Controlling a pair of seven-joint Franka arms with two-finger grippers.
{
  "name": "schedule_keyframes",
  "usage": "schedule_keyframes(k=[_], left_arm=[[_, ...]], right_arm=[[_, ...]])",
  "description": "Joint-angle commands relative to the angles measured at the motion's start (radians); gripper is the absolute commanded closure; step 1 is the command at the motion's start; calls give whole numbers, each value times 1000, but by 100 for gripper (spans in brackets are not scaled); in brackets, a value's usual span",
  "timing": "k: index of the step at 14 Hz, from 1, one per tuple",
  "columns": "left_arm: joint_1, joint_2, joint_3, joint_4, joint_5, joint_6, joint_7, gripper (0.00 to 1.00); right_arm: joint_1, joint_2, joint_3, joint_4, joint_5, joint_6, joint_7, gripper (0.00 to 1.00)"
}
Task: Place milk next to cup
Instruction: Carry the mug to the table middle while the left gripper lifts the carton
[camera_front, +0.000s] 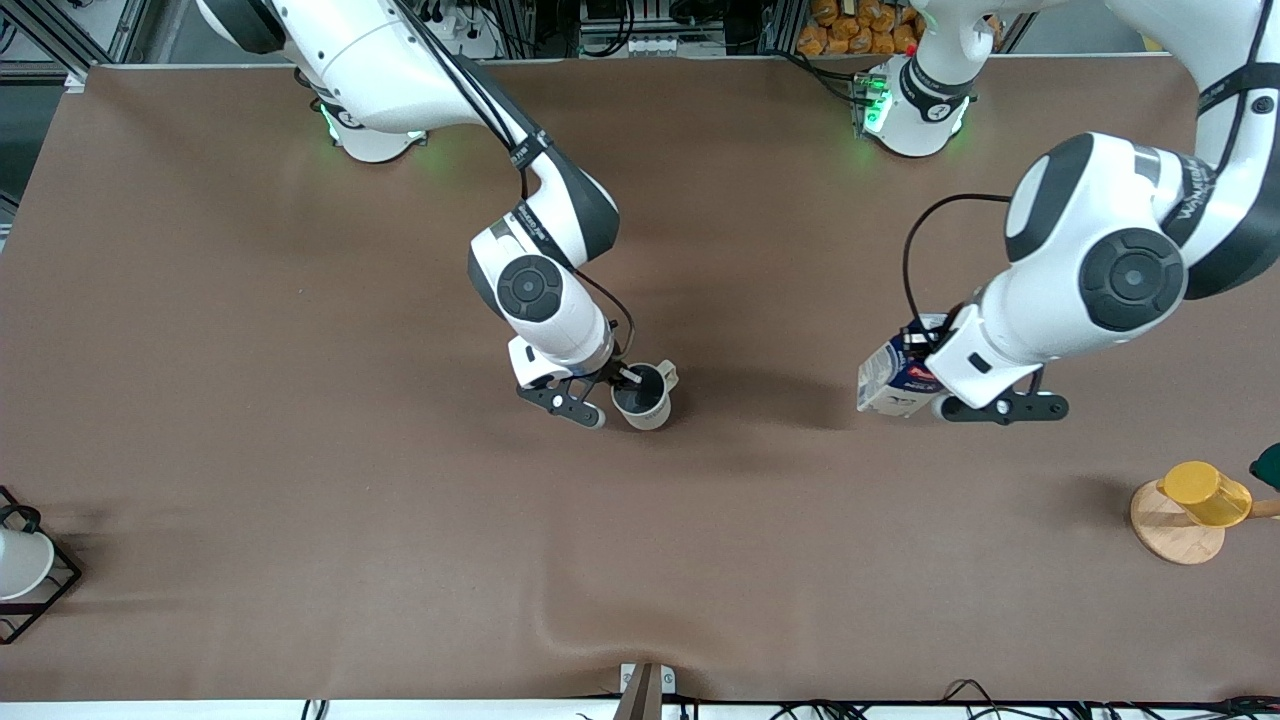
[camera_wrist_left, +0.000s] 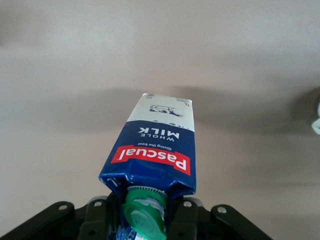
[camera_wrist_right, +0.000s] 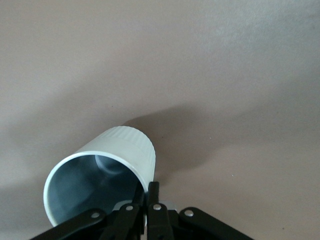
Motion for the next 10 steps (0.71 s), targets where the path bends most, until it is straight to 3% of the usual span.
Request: schedule_keyframes(k=[1, 2, 3, 5, 8, 10], left_arm=[[-4, -10, -28, 7, 8, -32, -52, 70], [-5, -10, -29, 7, 8, -32, -61, 70], [-7, -10, -32, 7, 8, -32, -72, 69], [-8, -9, -43, 7, 8, -32, -94, 69], [-20, -9, -43, 7, 8, -37, -106, 69], [-20, -9, -43, 7, 8, -40, -108, 69]], right_arm=[[33, 37, -16, 36, -19, 19, 57, 100], [33, 38, -15, 36, -36, 21, 62, 97], [33, 38, -15, 35, -39, 21, 62, 77], [31, 38, -15, 34, -42, 21, 59, 0], [10, 19, -13, 48, -24, 3, 56, 0], [-18, -3, -9, 85, -20, -102, 55, 0]])
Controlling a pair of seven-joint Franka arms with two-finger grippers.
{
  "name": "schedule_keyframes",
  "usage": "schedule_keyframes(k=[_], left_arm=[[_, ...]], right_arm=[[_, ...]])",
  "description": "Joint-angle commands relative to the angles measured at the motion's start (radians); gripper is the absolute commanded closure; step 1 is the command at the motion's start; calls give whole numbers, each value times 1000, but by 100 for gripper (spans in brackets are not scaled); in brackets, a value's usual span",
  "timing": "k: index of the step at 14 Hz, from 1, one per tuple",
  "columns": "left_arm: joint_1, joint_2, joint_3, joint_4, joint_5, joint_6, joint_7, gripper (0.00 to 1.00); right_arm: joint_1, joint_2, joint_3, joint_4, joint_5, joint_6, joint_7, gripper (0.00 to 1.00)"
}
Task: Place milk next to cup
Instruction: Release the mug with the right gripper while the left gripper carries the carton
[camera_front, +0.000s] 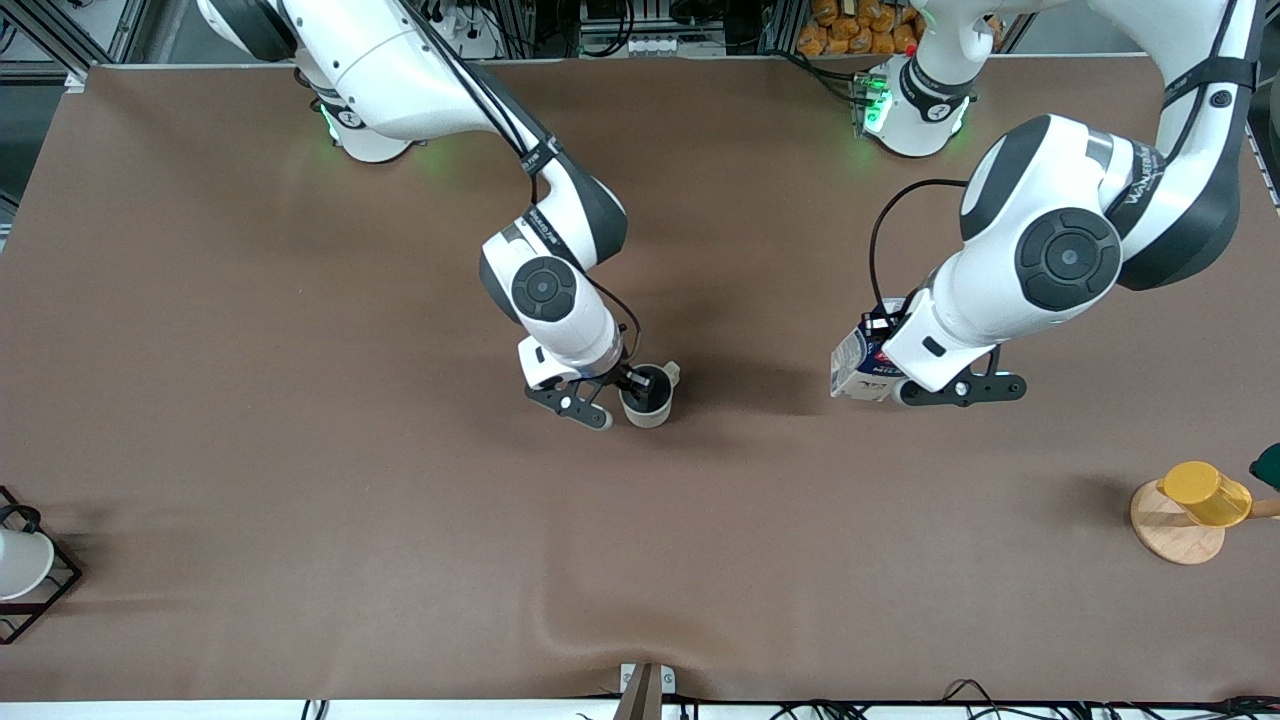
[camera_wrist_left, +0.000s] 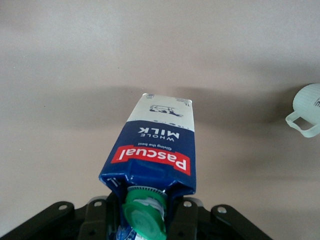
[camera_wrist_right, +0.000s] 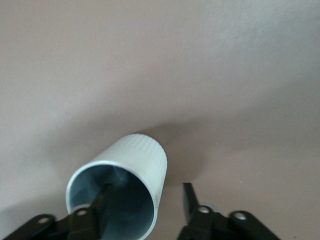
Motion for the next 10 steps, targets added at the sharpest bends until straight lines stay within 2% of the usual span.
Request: schedule_keyframes(k=[1, 4, 10], left_arm=[[-5, -10, -6, 7, 6, -22, -24, 69], [-17, -9, -26, 8, 6, -33, -68, 69], [-92, 2, -46, 27, -14, -56, -191, 70]], right_arm=[[-32, -25, 2, 88, 1, -173, 15, 0], [-109, -92, 2, 136, -8, -330, -26, 0], [-291, -209, 1, 134, -11, -470, -387, 0]])
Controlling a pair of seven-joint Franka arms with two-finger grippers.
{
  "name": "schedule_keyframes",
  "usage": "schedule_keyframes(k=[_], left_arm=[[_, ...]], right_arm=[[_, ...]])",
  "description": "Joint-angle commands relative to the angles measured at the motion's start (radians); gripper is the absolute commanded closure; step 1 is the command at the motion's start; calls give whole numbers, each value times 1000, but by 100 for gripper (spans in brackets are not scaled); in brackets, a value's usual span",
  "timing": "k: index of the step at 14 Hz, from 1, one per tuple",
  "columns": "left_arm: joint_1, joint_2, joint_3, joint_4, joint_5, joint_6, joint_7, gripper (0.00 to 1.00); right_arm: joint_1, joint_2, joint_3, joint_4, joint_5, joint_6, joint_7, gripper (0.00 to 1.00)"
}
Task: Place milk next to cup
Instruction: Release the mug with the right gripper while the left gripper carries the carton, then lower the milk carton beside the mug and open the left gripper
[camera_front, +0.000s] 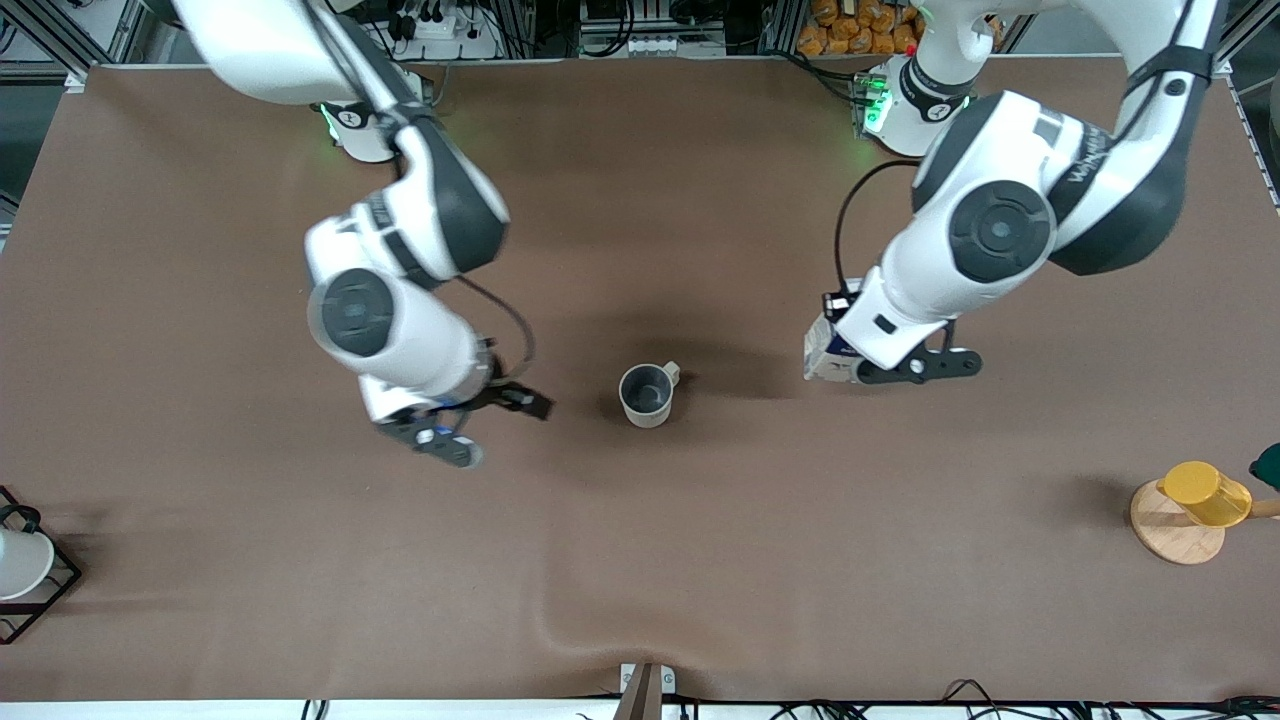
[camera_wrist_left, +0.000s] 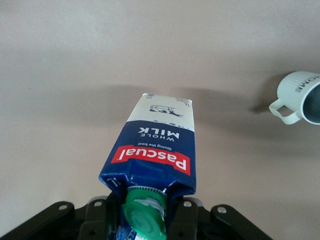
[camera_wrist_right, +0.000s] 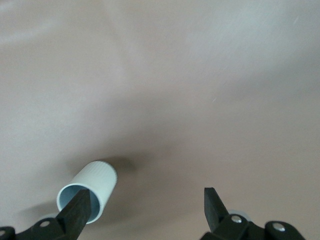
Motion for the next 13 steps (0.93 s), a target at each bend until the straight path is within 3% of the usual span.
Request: schedule_keyframes(k=[1, 5, 10, 13], left_arm=[[-49, 5, -1, 16, -26, -22, -93, 69], [-174, 81, 2, 93, -32, -18, -295, 70], [-301, 186, 10, 176, -32, 36, -444, 70], [-355, 232, 13, 188, -32, 79, -466, 70]], right_arm=[[-97, -67, 16, -19, -11, -86, -156, 0], [-234, -117, 11, -24, -16, -160, -477, 0], [-254, -177, -87, -22, -57, -224, -695, 0], [-352, -219, -92, -34, -65, -223, -885, 0]])
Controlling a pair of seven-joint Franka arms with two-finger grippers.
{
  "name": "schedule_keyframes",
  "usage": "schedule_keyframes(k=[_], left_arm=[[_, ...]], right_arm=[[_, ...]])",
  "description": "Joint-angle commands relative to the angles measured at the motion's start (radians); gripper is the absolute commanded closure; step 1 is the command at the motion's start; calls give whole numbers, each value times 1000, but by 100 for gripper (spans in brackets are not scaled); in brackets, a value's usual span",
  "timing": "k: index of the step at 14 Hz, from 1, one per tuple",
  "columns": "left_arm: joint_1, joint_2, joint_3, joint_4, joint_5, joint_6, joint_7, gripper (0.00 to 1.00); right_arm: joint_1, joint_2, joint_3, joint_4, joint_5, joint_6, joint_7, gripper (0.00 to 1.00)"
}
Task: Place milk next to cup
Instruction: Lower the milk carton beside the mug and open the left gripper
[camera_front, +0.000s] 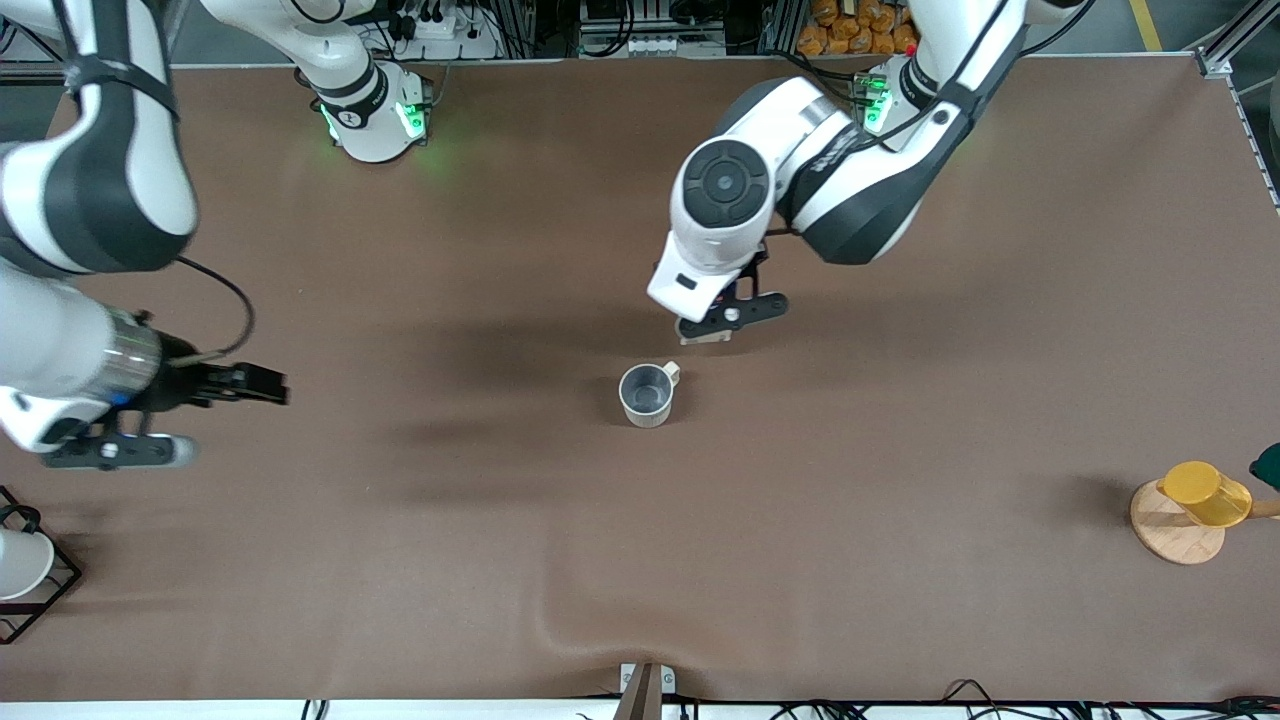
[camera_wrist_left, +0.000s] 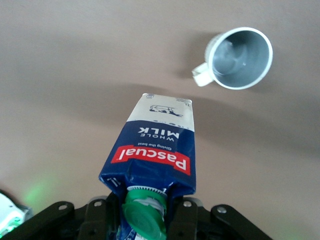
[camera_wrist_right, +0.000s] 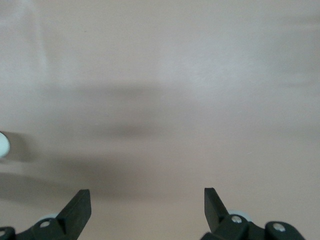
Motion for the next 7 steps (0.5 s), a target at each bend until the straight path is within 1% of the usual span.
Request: schedule_keyframes(k=[1, 2, 4, 7], left_arm=[[-60, 61, 16, 52, -10, 27, -22, 70], [-80, 70, 32, 52, -9, 44, -19, 70], [-130, 84, 85, 55, -9, 70, -4, 70], [-186, 107, 159, 66, -9, 103, 50, 70]], right_arm=[[-92, -69, 11, -39, -8, -6, -154, 0], [-122, -80, 14, -47, -8, -8, -199, 0], [-165, -123, 21, -73, -8, -6, -294, 0], [-187, -181, 34, -76, -9, -11, -328, 0]])
